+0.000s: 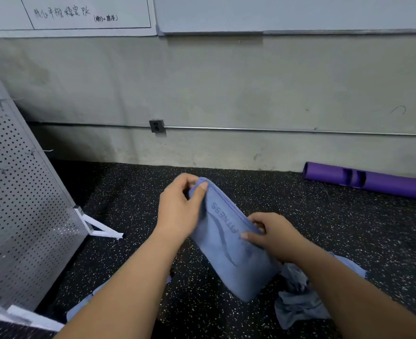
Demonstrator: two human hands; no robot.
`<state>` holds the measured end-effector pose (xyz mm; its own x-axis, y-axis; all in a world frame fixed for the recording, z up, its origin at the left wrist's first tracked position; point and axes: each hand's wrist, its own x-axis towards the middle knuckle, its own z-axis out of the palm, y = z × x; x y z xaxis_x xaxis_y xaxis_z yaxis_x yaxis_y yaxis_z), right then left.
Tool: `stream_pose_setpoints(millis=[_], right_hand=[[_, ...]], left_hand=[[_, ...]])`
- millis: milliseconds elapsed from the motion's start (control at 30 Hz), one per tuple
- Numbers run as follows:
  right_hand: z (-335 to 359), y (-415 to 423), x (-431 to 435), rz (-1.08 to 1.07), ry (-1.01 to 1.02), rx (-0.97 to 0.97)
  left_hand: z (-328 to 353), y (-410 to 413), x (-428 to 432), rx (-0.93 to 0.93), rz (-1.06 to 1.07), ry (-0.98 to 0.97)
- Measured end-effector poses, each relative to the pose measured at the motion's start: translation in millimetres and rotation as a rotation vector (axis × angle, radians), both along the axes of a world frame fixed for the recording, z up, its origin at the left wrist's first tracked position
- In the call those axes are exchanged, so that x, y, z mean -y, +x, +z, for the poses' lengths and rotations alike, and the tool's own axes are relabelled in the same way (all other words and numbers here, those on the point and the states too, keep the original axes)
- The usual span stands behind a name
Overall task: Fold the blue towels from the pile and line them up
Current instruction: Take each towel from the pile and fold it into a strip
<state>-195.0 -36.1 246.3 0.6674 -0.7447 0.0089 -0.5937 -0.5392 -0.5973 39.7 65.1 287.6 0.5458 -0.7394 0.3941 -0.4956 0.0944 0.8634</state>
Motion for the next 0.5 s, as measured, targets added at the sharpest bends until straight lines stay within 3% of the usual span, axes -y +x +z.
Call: stream_pose_setpoints(millis=[133, 333, 500], right_hand=[[3, -17, 14, -0.049, 0.019, -0.016], [19, -37, 24, -0.127, -0.028, 0.149], [27, -43, 24, -0.165, -0.088, 0.334]], left_hand=[[-4, 22, 1, -0.151, 0.158, -0.078], [-10, 36, 2, -0.377, 0.261, -0.131], [-10, 35, 3, -0.400, 0.342, -0.062]])
